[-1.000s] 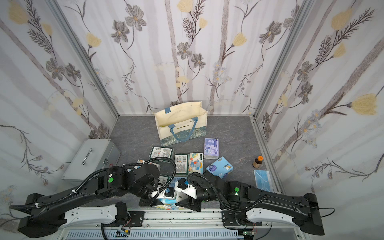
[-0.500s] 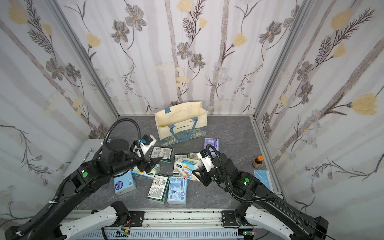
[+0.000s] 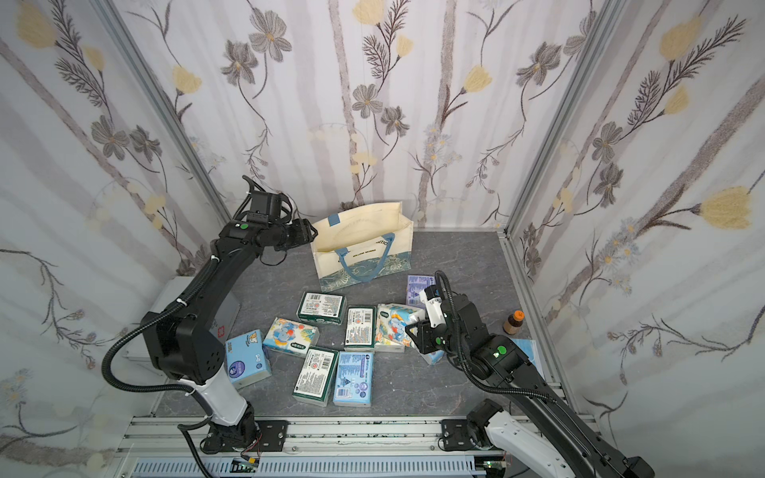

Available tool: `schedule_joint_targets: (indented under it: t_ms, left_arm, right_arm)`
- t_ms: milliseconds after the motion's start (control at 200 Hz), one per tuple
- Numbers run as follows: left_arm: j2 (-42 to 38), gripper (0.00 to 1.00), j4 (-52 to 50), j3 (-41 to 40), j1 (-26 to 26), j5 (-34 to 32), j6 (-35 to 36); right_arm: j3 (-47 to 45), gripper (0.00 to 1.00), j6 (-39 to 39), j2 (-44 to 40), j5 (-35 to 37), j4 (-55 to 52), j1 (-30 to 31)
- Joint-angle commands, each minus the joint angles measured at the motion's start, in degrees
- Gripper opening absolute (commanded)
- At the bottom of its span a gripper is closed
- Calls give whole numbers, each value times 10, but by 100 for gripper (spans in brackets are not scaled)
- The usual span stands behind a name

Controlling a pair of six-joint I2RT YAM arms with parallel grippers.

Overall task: Put tissues into the canvas bag
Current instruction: Place the pack of facial tissues in the canvas bag.

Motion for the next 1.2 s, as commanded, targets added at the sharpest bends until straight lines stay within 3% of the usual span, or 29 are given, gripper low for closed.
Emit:
schedule_joint_targets:
  t_ms: [0,160,340,410,535,710,874,974,1199]
  left_arm:
    - [42,64,-5,41,0,23,-34]
    - [100,56,-44,99,-4,31,-12]
    - [101,47,-72,105,-7,14,47]
    - [101,35,-78,109,-6,17,70]
    - [101,0,-83,115,-7,50,97]
    - [91,0,-66,91,-7,72,99]
    - [84,0,-47,67,-3,89,86]
    - [72,0,-30,50,-3,93,80]
    - [61,0,-23,44,5,108,70]
  right_arm:
    - [19,24,-14,-1,-16,-6,-15]
    - [94,22,-26,32,8,-17,-26]
    - [210,17,-34,108,11,23,-26]
    - [236,16,-28,136,10,79,-26]
    - [331,15,-29,243,9,115,-25]
    - [491,16,-69,424,-12,140,-26]
    - [734,10,-94,616,-5,1,-26]
    - [849,14,-86,703,-28,-75,-24]
    - [896,19,-80,772,-42,-129,-6]
